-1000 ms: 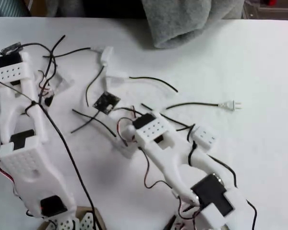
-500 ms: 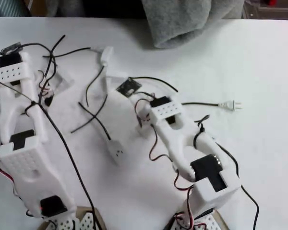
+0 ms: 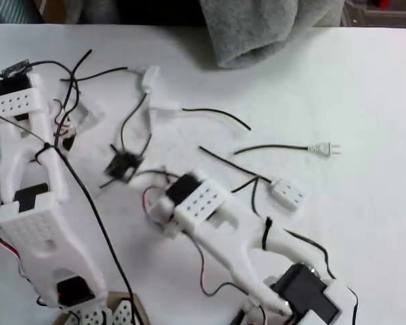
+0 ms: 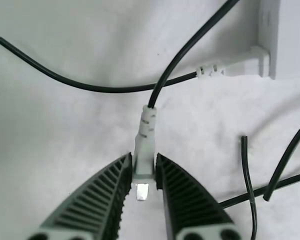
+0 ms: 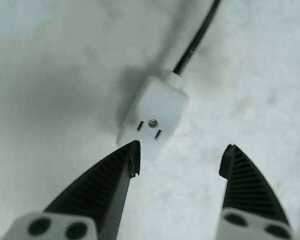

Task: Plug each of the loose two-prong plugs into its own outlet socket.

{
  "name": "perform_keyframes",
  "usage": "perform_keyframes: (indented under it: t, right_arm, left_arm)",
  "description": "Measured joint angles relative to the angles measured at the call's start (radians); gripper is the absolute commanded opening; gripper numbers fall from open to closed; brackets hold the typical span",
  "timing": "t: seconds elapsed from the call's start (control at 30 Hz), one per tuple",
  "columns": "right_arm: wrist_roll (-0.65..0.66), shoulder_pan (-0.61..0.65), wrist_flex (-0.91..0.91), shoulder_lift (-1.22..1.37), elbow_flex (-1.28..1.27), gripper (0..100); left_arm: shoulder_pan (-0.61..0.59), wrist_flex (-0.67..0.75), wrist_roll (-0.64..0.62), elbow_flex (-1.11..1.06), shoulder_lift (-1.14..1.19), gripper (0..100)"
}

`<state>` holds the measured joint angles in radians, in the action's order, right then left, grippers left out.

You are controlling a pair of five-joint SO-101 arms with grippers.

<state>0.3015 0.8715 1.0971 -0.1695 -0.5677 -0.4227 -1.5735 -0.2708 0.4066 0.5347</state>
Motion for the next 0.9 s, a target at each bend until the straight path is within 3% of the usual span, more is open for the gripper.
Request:
perform_keyframes:
  t: [0.27,0.47,0.9]
  right_arm:
    - [-0.002,0.126,-0.029,0.026,0.000,25.3]
    - [-0.002,0.137,-0.063,0.084,0.000,25.3]
    - [0.069,-0.117,-0.060,0.083,0.002,25.3]
  left_arm:
    - [0.000,0.000,0.000,0.000,0.000,3]
    - [0.000,0.000,0.000,0.000,0.000,3]
    - [0.000,0.000,0.000,0.000,0.000,3]
